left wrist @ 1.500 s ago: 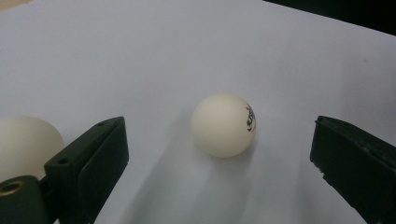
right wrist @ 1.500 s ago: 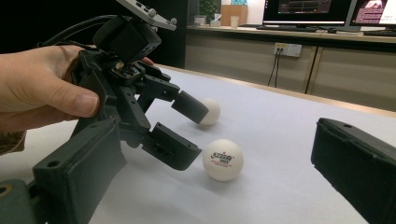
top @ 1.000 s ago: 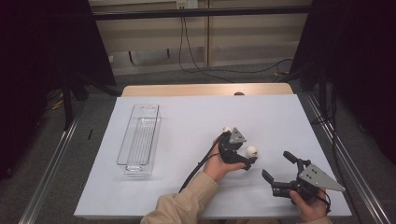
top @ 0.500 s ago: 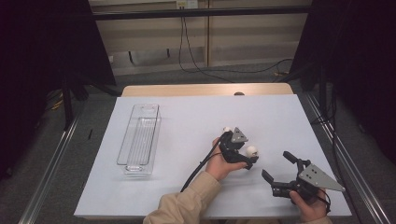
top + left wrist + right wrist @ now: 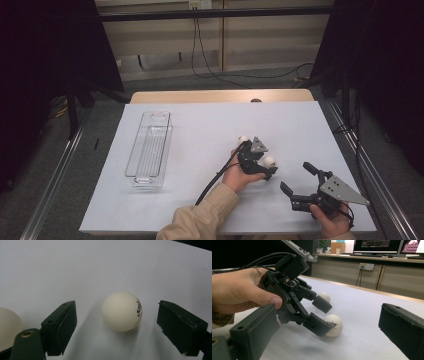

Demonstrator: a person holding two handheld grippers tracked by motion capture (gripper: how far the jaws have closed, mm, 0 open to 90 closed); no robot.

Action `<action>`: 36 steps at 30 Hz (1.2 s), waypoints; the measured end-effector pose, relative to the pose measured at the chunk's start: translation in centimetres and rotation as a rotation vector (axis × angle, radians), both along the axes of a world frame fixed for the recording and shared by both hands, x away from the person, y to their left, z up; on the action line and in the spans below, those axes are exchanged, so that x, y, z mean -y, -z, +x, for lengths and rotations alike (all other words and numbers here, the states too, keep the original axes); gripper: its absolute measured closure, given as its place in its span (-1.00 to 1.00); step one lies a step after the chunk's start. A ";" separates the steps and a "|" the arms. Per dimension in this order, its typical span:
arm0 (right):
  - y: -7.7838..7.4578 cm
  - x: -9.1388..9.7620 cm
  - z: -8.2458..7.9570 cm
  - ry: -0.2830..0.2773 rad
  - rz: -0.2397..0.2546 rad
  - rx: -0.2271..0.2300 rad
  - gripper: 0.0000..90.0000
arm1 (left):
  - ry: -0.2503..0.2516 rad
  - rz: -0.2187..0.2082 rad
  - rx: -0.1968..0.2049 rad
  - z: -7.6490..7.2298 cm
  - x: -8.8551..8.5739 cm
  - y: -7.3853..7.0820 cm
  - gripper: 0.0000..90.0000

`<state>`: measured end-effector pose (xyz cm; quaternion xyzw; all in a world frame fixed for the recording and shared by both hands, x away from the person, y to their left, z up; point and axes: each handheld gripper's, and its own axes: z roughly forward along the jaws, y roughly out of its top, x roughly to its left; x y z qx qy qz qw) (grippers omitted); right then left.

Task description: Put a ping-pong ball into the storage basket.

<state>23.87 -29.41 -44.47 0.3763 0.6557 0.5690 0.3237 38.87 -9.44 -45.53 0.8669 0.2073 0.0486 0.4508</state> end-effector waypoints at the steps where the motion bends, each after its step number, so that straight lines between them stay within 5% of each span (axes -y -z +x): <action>1: 0.0 0.0 0.0 0.000 0.000 0.000 -0.97 | 0.002 -0.002 -0.002 0.0 0.0 0.1 -0.62; 36: 0.0 0.0 0.0 -0.001 -0.005 -0.001 -0.96 | 0.031 0.030 -0.036 0.3 1.3 0.7 -0.21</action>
